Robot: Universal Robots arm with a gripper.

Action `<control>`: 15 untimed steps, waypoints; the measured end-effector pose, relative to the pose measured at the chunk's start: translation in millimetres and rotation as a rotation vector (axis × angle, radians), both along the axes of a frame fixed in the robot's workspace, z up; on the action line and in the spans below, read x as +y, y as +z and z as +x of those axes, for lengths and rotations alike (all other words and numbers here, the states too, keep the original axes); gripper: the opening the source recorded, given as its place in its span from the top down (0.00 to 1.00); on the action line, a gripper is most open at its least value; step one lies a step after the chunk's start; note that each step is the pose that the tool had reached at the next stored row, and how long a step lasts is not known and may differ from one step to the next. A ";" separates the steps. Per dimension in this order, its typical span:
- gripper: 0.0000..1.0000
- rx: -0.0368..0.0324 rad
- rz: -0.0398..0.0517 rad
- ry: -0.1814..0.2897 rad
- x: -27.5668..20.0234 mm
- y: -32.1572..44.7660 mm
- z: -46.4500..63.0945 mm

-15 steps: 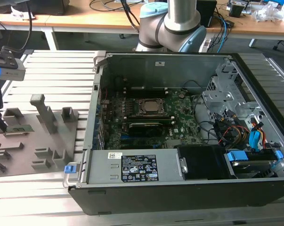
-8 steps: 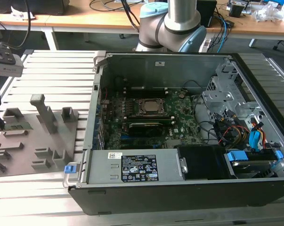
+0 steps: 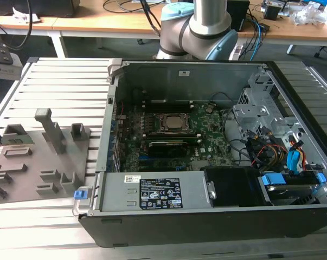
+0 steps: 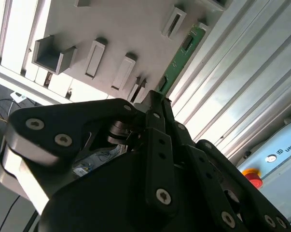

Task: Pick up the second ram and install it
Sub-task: 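Pick up the second ram and move it above second insertion slot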

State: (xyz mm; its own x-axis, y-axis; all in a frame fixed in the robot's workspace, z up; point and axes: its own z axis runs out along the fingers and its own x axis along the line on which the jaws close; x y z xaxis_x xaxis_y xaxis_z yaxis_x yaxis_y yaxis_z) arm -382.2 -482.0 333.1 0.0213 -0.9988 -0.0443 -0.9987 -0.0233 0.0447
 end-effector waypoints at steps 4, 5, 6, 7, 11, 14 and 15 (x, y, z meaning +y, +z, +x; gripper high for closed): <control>0.86 0.0000 0.0000 0.000 0.0 7.8 0.1; 0.86 0.0000 0.0000 0.000 0.0 9.6 0.1; 0.86 0.0000 0.0000 0.000 0.0 10.9 0.1; 0.86 0.0000 0.0000 0.000 0.0 12.2 0.1; 0.86 0.0000 0.0000 0.000 0.0 21.9 0.1; 0.86 0.0000 0.0000 0.000 0.0 39.5 0.2; 0.86 0.0000 0.0000 0.000 0.0 41.9 0.1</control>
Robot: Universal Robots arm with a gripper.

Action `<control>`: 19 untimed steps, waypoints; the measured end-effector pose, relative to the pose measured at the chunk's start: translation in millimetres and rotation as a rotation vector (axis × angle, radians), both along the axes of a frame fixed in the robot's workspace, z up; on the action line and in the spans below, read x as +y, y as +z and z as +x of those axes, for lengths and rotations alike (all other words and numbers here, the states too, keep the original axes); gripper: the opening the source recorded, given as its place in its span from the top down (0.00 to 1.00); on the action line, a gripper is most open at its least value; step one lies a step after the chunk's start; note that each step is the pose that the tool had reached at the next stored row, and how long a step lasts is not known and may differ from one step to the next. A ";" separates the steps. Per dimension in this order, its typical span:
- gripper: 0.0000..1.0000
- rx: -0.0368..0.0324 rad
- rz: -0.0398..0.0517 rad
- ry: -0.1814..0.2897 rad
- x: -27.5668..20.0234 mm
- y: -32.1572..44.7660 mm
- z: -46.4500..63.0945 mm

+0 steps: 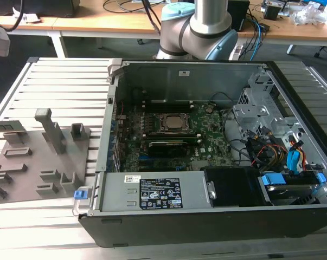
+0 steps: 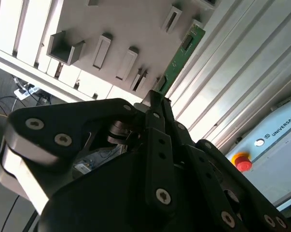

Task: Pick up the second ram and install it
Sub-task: 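Pick up the second ram and move it above second insertion slot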

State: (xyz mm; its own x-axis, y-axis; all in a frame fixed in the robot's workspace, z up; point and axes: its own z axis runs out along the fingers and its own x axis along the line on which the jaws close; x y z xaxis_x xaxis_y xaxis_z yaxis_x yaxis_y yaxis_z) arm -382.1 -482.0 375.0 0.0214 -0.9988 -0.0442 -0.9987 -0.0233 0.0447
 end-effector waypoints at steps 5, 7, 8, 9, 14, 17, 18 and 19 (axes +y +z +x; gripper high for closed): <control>0.86 0.0000 0.0000 0.000 0.0 13.4 0.0; 0.86 -0.0001 0.0000 0.000 0.0 28.4 0.0; 0.86 0.0000 0.0000 0.000 0.0 37.5 0.0; 0.86 -0.0002 0.0002 0.000 0.0 39.0 0.0; 0.86 0.0001 -0.0017 0.000 0.0 39.2 6.3; 0.86 0.0001 -0.0026 0.000 0.2 39.3 19.9; 0.86 -0.0001 -0.0025 0.000 1.3 39.2 26.4; 0.86 0.0002 -0.0025 0.000 3.8 39.2 35.8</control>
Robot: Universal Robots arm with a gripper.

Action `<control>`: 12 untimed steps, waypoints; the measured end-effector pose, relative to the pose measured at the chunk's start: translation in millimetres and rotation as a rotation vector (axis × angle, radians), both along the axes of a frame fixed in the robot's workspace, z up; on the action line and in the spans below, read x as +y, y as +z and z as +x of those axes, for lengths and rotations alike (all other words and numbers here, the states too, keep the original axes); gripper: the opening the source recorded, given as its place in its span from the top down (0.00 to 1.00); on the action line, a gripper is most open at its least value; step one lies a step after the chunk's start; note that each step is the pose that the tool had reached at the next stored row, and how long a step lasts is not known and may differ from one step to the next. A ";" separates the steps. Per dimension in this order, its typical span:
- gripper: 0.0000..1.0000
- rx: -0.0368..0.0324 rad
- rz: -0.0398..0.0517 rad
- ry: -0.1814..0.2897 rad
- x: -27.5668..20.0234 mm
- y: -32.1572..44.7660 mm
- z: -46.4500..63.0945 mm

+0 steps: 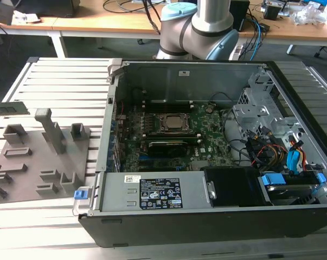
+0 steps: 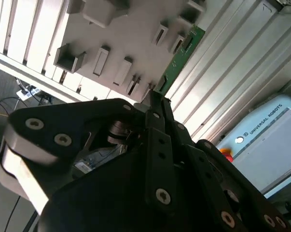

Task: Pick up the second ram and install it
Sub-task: 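Pick up the second ram and move it above second insertion slot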

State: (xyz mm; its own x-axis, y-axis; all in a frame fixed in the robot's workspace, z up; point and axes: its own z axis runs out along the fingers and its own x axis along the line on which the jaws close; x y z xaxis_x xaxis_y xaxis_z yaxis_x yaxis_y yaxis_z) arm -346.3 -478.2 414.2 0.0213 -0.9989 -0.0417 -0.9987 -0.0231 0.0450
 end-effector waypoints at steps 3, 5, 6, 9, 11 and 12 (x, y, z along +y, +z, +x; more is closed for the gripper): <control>0.86 -0.0002 -0.0003 0.000 12.1 -0.1 26.6; 0.86 0.0000 -0.0005 0.000 15.2 0.0 33.7; 0.86 -0.0001 -0.0004 0.000 16.6 -0.1 37.8; 0.86 0.0001 -0.0006 0.000 23.6 0.0 58.3; 0.86 0.0002 -0.0007 0.000 28.0 0.0 74.8; 0.86 0.0002 -0.0007 0.000 29.1 0.0 81.1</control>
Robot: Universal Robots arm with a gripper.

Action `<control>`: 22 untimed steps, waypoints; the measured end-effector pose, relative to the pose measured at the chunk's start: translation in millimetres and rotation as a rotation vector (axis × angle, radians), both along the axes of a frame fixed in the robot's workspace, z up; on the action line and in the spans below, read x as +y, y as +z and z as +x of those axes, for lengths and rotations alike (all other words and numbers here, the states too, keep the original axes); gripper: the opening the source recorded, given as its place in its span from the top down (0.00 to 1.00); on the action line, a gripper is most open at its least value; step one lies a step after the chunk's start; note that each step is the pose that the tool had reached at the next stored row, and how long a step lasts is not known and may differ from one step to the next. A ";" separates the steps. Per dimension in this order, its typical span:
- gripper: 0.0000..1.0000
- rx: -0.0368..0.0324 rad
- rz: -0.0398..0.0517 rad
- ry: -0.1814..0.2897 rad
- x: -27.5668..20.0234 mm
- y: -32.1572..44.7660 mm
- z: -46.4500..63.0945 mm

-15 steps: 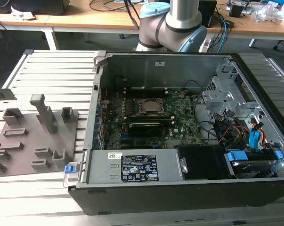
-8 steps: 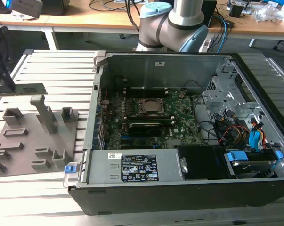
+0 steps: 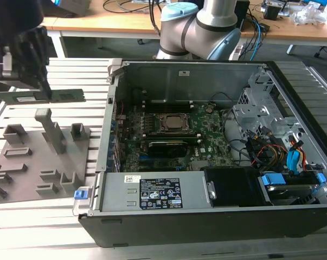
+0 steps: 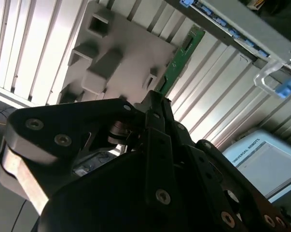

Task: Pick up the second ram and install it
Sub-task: 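Pick up the second ram and move it above second insertion slot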

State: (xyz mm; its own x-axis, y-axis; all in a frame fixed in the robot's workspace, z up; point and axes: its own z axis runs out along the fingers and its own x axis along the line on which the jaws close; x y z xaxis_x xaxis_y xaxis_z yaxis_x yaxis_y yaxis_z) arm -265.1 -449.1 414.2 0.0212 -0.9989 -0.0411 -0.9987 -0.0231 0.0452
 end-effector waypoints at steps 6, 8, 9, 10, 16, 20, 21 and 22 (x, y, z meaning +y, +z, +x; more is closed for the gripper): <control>0.86 0.0002 -0.0001 0.000 2.0 0.0 37.4; 0.86 0.0002 0.0000 0.000 2.2 0.0 49.1; 0.86 0.0003 0.0000 0.000 2.4 0.0 57.3; 0.86 0.0005 0.0000 0.000 2.6 0.0 63.7; 0.86 0.0020 0.0000 0.000 3.8 0.0 109.7; 0.86 0.0026 0.0000 0.000 3.8 0.0 127.8; 0.86 0.0027 0.0000 0.000 3.8 0.0 130.9; 0.86 0.0029 0.0000 0.000 3.8 0.0 132.9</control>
State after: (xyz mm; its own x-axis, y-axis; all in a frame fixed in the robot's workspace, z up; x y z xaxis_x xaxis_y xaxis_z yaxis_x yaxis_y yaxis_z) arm -132.2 -445.3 414.2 0.0212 -0.9989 -0.0411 -0.9986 -0.0232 0.0481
